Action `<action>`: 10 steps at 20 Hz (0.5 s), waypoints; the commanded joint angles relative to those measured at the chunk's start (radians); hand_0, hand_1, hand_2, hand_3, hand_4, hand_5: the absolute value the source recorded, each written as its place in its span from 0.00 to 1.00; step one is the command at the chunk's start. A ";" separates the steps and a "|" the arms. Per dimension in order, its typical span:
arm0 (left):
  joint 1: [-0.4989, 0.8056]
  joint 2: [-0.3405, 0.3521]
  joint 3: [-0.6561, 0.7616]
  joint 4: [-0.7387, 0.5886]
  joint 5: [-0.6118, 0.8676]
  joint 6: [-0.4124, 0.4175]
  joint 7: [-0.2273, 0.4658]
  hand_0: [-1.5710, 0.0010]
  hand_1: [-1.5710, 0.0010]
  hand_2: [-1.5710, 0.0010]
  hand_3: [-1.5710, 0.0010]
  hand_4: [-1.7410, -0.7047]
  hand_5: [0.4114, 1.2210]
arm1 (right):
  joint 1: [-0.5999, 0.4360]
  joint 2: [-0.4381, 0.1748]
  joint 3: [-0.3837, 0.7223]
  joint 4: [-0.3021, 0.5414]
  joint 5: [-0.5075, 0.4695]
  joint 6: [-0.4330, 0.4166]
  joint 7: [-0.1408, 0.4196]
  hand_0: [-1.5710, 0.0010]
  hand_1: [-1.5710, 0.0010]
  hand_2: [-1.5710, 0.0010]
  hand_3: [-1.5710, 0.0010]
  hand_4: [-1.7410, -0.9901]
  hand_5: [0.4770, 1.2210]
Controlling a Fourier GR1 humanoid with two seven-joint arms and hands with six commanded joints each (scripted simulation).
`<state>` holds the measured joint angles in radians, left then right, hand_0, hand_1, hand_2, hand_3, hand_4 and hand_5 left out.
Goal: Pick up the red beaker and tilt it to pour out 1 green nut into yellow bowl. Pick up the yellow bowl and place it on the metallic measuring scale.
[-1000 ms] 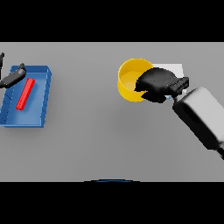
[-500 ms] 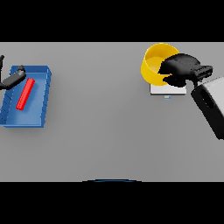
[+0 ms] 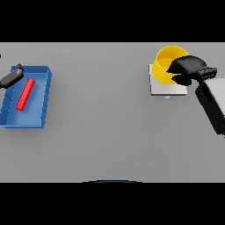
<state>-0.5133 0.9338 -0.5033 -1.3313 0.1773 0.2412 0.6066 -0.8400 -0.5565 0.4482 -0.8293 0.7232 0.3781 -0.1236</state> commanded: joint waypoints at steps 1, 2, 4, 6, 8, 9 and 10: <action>0.008 0.000 -0.004 0.003 0.002 -0.007 -0.003 1.00 1.00 1.00 1.00 0.90 0.42 | -0.001 0.009 0.001 0.019 0.001 -0.016 -0.005 0.00 0.00 0.00 0.10 0.02 1.00; 0.009 -0.003 -0.010 0.003 -0.006 -0.005 -0.001 1.00 1.00 1.00 1.00 0.91 0.41 | -0.001 0.010 0.001 0.037 -0.001 -0.026 -0.015 0.00 0.01 0.00 0.09 0.02 1.00; -0.004 -0.012 -0.007 0.016 -0.004 -0.007 -0.013 1.00 1.00 1.00 1.00 0.91 0.40 | -0.016 0.030 0.005 0.083 0.000 -0.042 0.000 0.00 0.03 0.00 0.06 0.02 1.00; -0.004 -0.010 -0.004 0.009 -0.004 -0.002 -0.015 1.00 1.00 1.00 1.00 0.91 0.39 | -0.027 0.040 0.007 0.120 0.002 -0.060 0.001 0.00 0.05 0.00 0.05 0.02 1.00; -0.001 -0.002 -0.003 -0.001 0.000 -0.006 -0.013 1.00 1.00 1.00 1.00 0.90 0.40 | -0.033 0.047 0.014 0.158 0.008 -0.087 -0.023 0.00 0.07 0.00 0.05 0.02 1.00; -0.008 -0.011 -0.004 0.010 -0.001 -0.005 -0.005 1.00 1.00 1.00 1.00 0.90 0.40 | -0.034 0.040 0.014 0.162 0.001 -0.078 -0.037 0.01 0.10 0.00 0.06 0.03 1.00; -0.011 -0.012 -0.006 0.010 -0.002 -0.007 -0.004 1.00 1.00 1.00 1.00 0.90 0.40 | -0.043 0.044 0.015 0.178 -0.001 -0.077 -0.041 0.03 0.11 0.00 0.16 0.02 1.00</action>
<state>-0.5245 0.9218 -0.5092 -1.3219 0.1748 0.2340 0.6020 -0.8828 -0.5120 0.4630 -0.6514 0.7216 0.3012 -0.1647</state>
